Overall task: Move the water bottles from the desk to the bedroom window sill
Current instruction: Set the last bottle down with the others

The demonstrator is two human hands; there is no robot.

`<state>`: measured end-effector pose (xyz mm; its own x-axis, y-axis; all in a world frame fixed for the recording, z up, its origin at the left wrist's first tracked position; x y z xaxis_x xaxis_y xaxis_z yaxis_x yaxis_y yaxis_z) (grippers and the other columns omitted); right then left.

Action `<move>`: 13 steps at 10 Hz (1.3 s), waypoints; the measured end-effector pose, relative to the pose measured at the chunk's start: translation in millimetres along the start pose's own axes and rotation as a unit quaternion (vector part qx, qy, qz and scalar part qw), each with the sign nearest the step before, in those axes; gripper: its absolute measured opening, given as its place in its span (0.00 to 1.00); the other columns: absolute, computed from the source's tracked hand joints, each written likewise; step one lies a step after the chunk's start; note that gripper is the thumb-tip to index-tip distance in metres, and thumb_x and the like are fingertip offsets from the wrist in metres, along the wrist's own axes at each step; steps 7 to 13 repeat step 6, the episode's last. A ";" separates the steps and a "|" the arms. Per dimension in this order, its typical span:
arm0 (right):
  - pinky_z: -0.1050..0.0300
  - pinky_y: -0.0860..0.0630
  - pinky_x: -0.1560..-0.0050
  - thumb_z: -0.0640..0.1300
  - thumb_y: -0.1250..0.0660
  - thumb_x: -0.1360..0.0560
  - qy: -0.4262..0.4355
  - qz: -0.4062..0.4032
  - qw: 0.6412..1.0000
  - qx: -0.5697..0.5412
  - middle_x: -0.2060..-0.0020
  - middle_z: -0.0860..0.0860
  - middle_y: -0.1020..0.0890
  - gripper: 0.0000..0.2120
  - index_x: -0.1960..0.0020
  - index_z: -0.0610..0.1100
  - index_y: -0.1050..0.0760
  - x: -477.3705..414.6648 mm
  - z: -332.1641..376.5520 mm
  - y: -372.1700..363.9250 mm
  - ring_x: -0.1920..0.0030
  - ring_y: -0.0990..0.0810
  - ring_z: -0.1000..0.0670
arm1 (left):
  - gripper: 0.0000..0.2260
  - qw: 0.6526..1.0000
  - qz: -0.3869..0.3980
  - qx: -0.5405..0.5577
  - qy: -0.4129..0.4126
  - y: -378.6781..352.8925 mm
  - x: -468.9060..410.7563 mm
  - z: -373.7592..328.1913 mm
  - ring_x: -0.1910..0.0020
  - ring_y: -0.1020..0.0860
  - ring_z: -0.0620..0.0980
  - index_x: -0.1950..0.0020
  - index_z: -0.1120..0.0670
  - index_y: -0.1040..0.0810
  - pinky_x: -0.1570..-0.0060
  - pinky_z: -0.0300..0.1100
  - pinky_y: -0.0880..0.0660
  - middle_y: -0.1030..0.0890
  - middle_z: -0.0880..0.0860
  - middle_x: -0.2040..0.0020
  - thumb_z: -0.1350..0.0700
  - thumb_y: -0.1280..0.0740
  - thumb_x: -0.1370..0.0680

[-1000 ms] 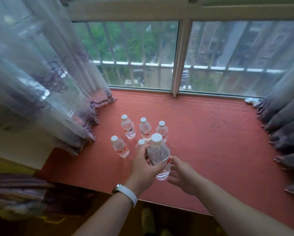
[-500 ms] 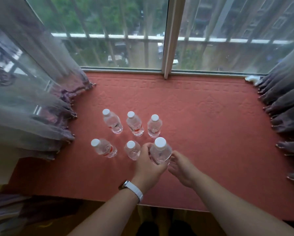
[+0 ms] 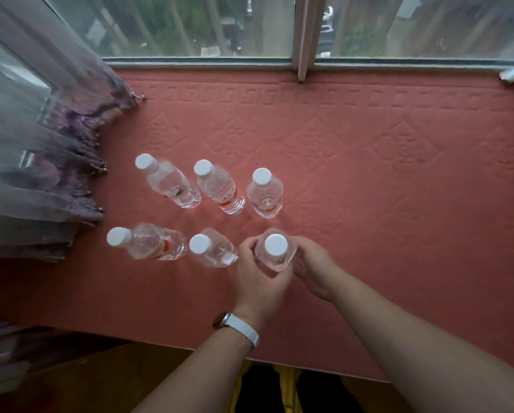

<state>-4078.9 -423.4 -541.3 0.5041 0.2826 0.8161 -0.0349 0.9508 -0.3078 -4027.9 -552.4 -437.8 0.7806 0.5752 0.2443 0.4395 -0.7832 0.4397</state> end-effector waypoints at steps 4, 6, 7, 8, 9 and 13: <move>0.55 0.26 0.63 0.42 0.33 0.25 0.007 -0.006 1.000 0.027 0.58 0.41 0.20 0.10 0.47 0.38 0.20 -9.1 -6.1 11.9 0.60 0.22 0.47 | 0.31 0.999 0.021 -0.027 0.003 -13.9 1.9 22.2 0.47 0.19 0.49 0.44 0.31 0.34 0.45 0.54 0.22 0.20 0.50 0.46 0.48 0.21 0.38; 0.53 0.29 0.52 0.48 0.35 0.22 0.034 -0.035 0.987 0.154 0.54 0.50 0.19 0.06 0.55 0.48 0.22 24.9 26.0 21.4 0.53 0.24 0.50 | 0.36 0.998 0.047 -0.023 0.027 -4.0 13.1 7.0 0.38 0.23 0.47 0.35 0.43 0.33 0.35 0.52 0.27 0.22 0.48 0.39 0.44 0.21 0.39; 0.53 0.29 0.52 0.48 0.35 0.22 0.034 -0.035 0.987 0.154 0.54 0.50 0.19 0.06 0.55 0.48 0.22 24.9 26.0 21.4 0.53 0.24 0.50 | 0.36 0.998 0.047 -0.023 0.027 -4.0 13.1 7.0 0.38 0.23 0.47 0.35 0.43 0.33 0.35 0.52 0.27 0.22 0.48 0.39 0.44 0.21 0.39; 0.53 0.29 0.52 0.48 0.35 0.22 0.034 -0.035 0.987 0.154 0.54 0.50 0.19 0.06 0.55 0.48 0.22 24.9 26.0 21.4 0.53 0.24 0.50 | 0.36 0.998 0.047 -0.023 0.027 -4.0 13.1 7.0 0.38 0.23 0.47 0.35 0.43 0.33 0.35 0.52 0.27 0.22 0.48 0.39 0.44 0.21 0.39; 0.53 0.29 0.52 0.48 0.35 0.22 0.034 -0.035 0.987 0.154 0.54 0.50 0.19 0.06 0.55 0.48 0.22 24.9 26.0 21.4 0.53 0.24 0.50 | 0.36 0.998 0.047 -0.023 0.027 -4.0 13.1 7.0 0.38 0.23 0.47 0.35 0.43 0.33 0.35 0.52 0.27 0.22 0.48 0.39 0.44 0.21 0.39; 0.53 0.29 0.52 0.48 0.35 0.22 0.034 -0.035 0.987 0.154 0.54 0.50 0.19 0.06 0.55 0.48 0.22 24.9 26.0 21.4 0.53 0.24 0.50 | 0.36 0.998 0.047 -0.023 0.027 -4.0 13.1 7.0 0.38 0.23 0.47 0.35 0.43 0.33 0.35 0.52 0.27 0.22 0.48 0.39 0.44 0.21 0.39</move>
Point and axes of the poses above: each hand's wrist, its own x-axis away from the middle knuckle, its own y-axis out of the back of the hand, z = x × y, the point moved 10 cm from there along -x, towards the middle knuckle
